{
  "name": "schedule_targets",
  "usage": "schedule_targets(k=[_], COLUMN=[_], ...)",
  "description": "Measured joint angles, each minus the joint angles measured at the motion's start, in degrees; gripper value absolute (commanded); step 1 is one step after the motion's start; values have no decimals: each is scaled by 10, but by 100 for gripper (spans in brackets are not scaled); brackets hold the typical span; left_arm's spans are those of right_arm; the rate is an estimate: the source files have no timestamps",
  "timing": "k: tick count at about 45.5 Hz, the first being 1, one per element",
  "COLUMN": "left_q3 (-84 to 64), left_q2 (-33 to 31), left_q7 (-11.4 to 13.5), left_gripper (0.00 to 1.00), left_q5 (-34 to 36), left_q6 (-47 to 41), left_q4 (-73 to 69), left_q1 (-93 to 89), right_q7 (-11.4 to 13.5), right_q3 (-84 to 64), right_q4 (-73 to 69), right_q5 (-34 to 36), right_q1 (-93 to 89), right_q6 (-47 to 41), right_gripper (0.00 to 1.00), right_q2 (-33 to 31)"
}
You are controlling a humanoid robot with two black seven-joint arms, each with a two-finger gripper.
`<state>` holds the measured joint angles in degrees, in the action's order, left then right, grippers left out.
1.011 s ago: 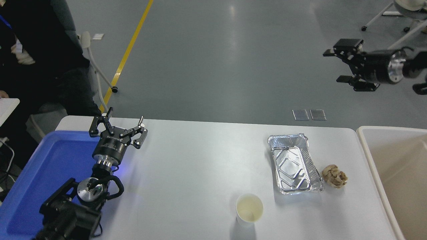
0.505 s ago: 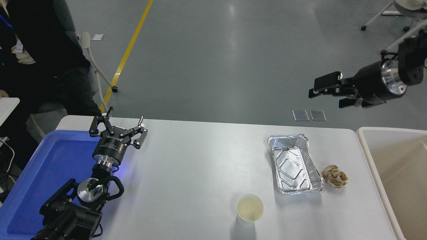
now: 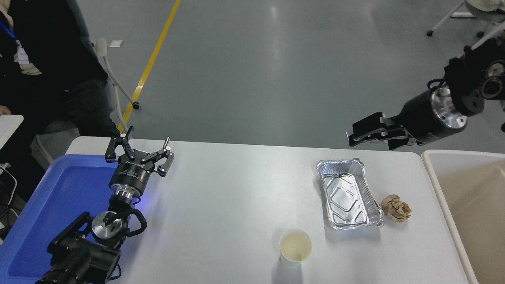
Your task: Pick up paper cup place in dustbin
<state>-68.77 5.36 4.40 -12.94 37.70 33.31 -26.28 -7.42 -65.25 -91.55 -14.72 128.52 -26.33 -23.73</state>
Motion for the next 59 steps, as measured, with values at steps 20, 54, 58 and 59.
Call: schedule_targets(k=[20,54,58,59], left_q3=[0,0,0,0], left_q2=[0,0,0,0], left_q7=[0,0,0,0], left_gripper=[99,99,99,99], left_q5=[0,0,0,0], left_q6=[0,0,0,0], left_q4=[0,0,0,0], left_q1=[0,0,0,0], right_q7=[-9,-10,-10,-10], right_q3=[-6,30,41,44], right_q4=[-12,-56,-57,-56], right_q5=[46,140,150,153], right_q1=[-25,-90,-95,-96], right_q6=[1,82,99,103], right_gripper=[100,100,100,100], right_q2=[54,123,141,149])
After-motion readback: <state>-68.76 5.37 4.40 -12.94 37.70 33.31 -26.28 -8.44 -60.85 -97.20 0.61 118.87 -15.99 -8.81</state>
